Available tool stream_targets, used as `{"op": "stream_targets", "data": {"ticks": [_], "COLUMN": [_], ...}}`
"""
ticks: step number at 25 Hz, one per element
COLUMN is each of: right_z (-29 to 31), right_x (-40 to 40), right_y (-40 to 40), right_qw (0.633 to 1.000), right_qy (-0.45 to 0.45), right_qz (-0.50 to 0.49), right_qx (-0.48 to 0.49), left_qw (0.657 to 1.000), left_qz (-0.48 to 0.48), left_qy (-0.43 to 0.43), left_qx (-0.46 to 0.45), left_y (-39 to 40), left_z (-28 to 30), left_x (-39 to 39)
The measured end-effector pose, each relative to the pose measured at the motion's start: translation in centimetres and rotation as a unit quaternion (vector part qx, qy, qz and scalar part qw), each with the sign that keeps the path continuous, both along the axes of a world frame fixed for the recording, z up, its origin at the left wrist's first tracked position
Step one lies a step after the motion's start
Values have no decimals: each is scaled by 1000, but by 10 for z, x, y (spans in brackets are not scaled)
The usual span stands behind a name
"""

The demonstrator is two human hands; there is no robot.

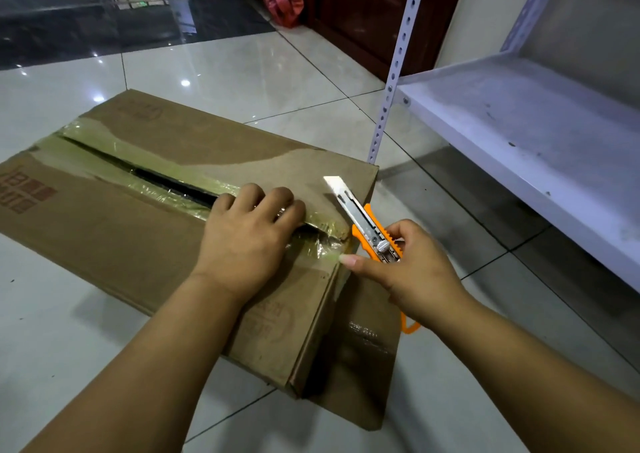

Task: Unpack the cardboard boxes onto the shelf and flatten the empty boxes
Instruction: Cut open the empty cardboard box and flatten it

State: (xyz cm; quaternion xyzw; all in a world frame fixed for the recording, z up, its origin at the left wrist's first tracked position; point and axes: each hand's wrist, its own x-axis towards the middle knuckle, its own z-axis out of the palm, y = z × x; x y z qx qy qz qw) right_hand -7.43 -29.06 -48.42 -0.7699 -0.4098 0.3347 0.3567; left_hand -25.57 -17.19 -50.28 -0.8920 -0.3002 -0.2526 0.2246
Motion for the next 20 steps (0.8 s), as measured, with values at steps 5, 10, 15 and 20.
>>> {"op": "stream_targets", "data": {"ticks": [5,10,15,20], "right_z": [-2,7,21,33], "right_x": [15,18,17,11], "right_y": [-15,-33,-46,-55], "right_qw": [998,981,937,922], "right_qy": [-66,-182,-312,-312], "right_qz": [-1,68,155,221], "right_qx": [11,-29,-39,-57], "left_qw": [998,997,995,993], "left_qz": [-32,-27,-31,-52], "left_qy": [-43,-43,-54,-61], "left_qx": [-17,-60,-75,-89], "left_y": [0,3,3,5], "left_z": [3,0,-2,-6], "left_x": [10,8,11,12]}}
